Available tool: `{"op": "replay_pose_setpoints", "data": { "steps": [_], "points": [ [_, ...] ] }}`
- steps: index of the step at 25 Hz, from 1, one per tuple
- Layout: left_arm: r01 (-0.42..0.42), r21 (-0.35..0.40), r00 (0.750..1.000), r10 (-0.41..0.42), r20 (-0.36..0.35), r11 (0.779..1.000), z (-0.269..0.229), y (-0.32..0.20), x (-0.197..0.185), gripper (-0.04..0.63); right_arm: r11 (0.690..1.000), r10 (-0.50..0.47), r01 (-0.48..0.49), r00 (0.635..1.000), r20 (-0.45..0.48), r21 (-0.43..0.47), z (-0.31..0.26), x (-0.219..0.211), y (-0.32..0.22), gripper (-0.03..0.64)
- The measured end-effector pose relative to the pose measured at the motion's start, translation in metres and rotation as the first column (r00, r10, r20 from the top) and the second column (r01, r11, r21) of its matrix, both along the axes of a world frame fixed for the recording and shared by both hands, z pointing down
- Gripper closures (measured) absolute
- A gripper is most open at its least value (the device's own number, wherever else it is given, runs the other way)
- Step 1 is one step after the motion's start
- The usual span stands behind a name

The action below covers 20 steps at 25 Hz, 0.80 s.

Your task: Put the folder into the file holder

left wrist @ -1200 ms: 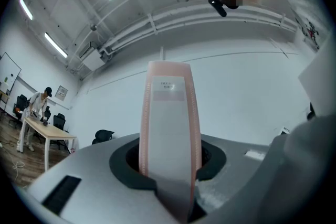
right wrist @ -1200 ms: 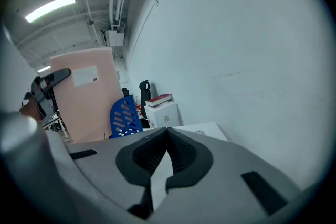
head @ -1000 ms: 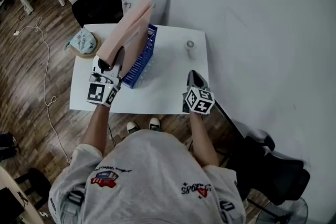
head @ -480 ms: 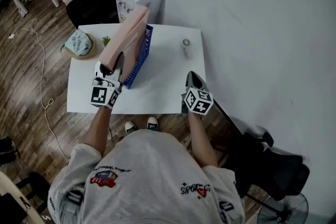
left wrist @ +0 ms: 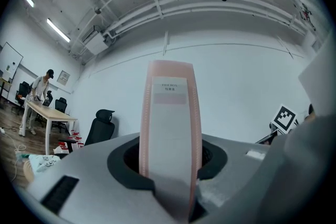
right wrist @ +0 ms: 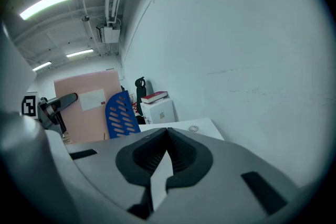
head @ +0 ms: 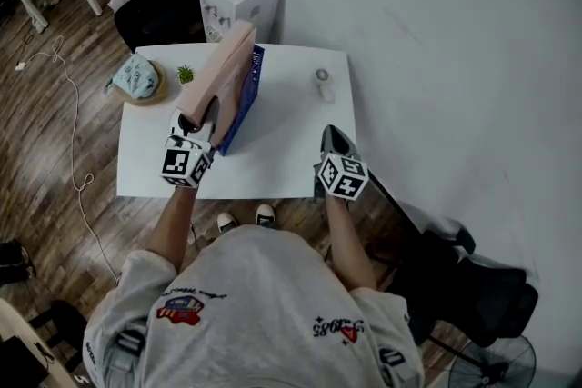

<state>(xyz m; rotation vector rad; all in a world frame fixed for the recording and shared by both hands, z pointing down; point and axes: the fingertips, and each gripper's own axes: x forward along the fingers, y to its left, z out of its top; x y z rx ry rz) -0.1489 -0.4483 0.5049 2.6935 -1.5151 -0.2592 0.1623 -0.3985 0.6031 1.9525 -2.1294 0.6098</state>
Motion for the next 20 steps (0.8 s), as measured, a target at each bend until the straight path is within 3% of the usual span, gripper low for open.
{"op": "replay_pose_setpoints", "data": {
  "steps": [6,14,20],
  "points": [
    [-0.053,-0.071,0.998,0.055,0.028,0.996,0.024,0.001,0.010,0.440,1.000,-0.009,0.009,1.000,-0.001,0.000,0.001,-0.003,0.000,0.620],
    [-0.124,-0.217,0.987,0.142,0.073,0.968,0.071,0.012,0.023,0.399,0.999,-0.038,0.038,0.999,-0.004,-0.001,0.001,-0.012,0.000,0.620],
    [-0.153,-0.227,0.978,0.181,0.106,0.962,0.077,0.023,0.027,0.370,0.998,-0.064,0.064,0.998,-0.006,-0.001,0.001,-0.019,0.002,0.620]
  ]
}}
